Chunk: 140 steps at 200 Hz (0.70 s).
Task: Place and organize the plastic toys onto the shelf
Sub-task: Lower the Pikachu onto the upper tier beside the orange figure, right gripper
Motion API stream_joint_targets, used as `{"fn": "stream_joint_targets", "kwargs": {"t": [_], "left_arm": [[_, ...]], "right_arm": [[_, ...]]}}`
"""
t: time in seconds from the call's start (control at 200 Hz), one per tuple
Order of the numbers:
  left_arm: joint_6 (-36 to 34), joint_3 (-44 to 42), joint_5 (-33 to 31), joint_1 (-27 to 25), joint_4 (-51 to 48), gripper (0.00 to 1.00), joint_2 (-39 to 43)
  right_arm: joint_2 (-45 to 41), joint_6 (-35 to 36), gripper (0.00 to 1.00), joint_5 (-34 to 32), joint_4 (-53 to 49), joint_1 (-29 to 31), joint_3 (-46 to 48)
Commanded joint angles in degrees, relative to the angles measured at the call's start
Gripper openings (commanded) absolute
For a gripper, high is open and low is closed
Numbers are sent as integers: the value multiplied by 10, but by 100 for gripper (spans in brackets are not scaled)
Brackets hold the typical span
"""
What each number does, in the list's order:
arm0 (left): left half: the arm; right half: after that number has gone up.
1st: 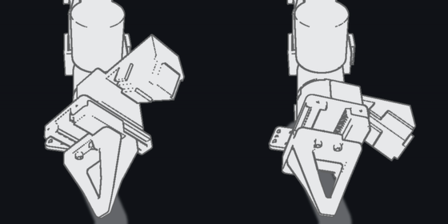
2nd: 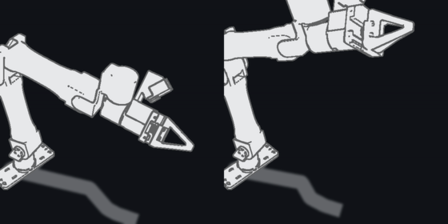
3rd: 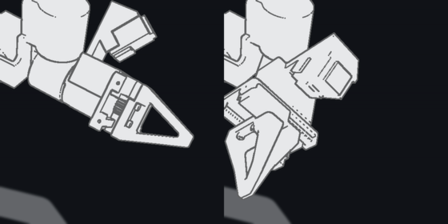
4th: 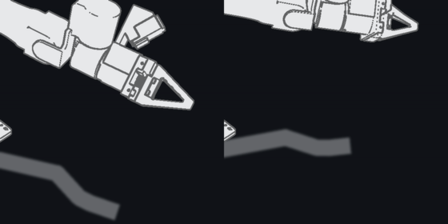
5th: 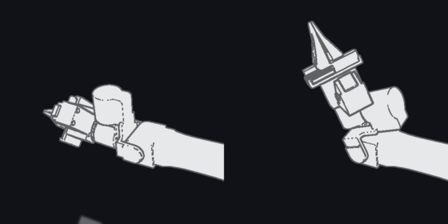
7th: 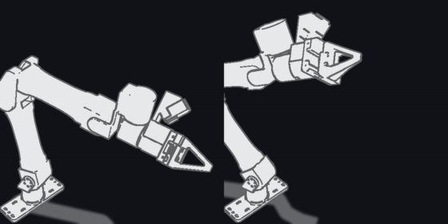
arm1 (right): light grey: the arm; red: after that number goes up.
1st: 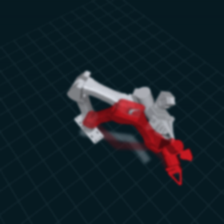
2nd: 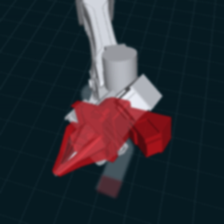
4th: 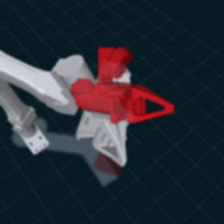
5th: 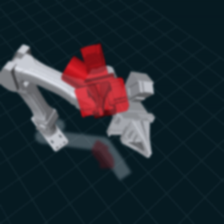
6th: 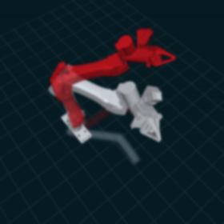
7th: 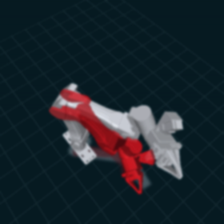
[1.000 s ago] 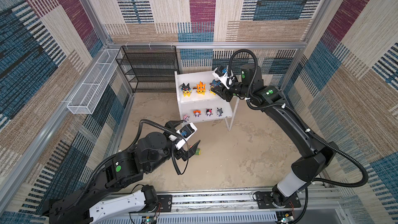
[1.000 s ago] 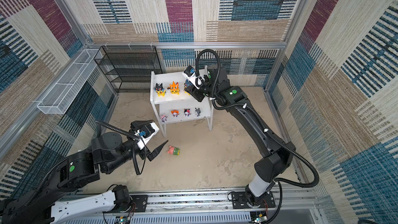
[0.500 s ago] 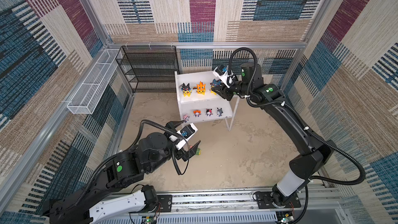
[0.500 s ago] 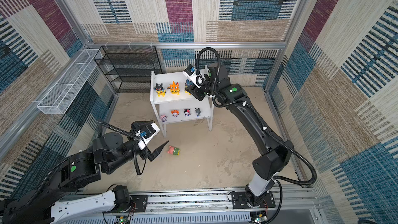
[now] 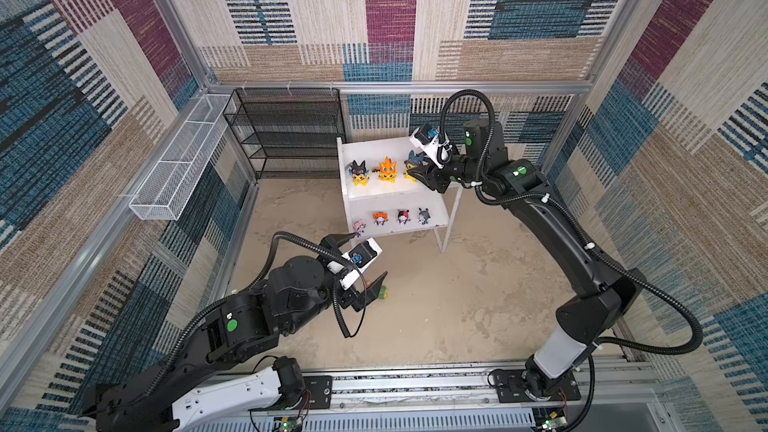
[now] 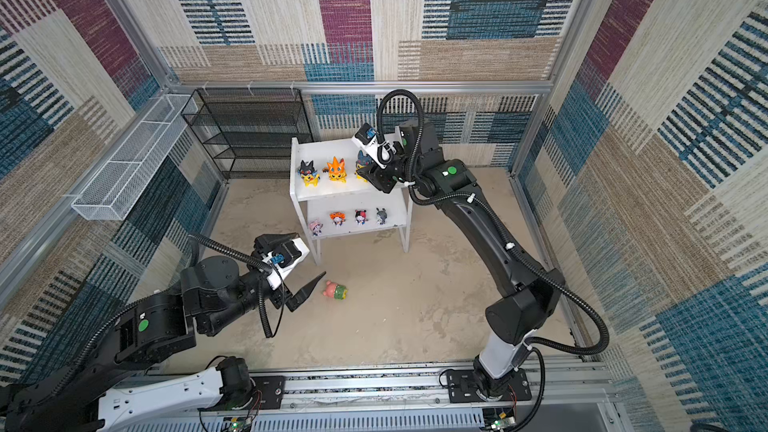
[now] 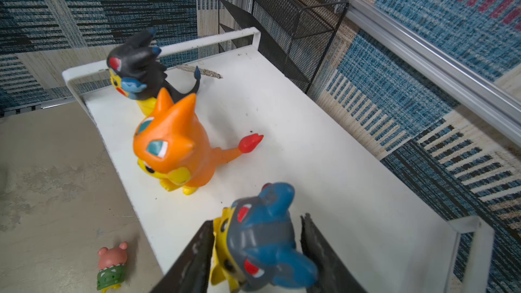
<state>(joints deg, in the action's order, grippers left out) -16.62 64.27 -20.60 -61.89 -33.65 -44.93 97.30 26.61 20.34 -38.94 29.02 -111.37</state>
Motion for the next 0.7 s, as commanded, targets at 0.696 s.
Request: {"fn": "stream_joint_targets", "kwargs": {"t": [0.696], "left_arm": [[-10, -5, 4, 3, 17, 99, 2]], "right_arm": [[8, 4, 62, -6, -3, 1, -21]]}}
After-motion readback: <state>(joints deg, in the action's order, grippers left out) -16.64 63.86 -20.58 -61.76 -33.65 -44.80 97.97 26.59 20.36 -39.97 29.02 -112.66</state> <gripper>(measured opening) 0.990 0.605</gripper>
